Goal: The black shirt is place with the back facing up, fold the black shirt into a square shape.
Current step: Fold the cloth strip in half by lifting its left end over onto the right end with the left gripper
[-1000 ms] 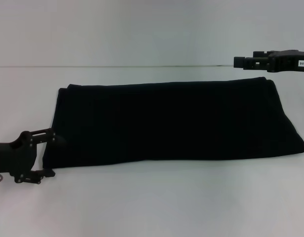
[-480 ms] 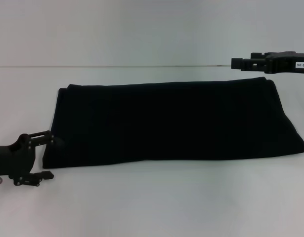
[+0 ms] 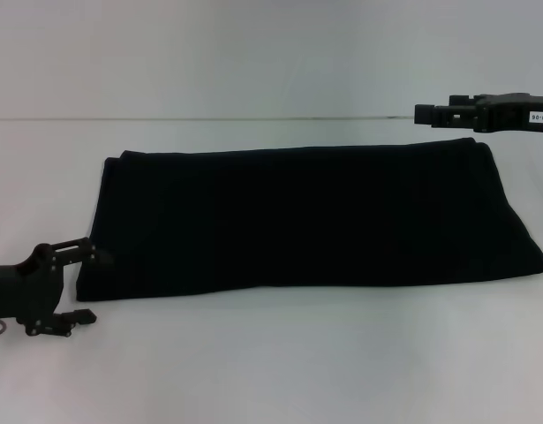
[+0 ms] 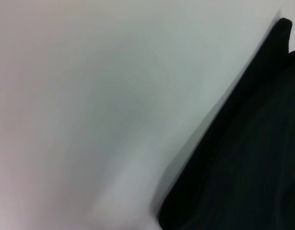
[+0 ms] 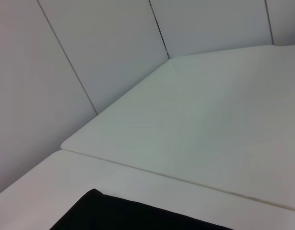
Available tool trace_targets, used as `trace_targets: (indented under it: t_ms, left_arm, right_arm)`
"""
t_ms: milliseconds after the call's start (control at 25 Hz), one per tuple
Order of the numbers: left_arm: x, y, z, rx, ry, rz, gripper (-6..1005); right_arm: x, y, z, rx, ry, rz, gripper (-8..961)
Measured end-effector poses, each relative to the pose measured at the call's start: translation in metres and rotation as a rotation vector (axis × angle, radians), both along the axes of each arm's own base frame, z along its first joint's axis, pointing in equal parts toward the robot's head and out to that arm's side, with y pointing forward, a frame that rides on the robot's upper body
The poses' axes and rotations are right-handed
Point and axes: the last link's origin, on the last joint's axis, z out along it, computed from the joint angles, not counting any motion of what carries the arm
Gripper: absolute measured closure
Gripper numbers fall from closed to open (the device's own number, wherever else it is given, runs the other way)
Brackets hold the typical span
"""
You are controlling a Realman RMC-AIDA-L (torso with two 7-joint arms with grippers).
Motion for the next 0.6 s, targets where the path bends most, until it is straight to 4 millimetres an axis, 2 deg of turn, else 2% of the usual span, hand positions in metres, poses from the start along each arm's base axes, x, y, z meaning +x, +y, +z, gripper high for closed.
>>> trace_targets:
  t_ms: [600]
  left_arm:
    - [-0.0006, 0.0036, -0.0020, 0.016, 0.011, -0.004, 78]
  right_arm:
    - [0.0010, -0.0006, -0.0005, -0.002, 0.001, -0.003, 34]
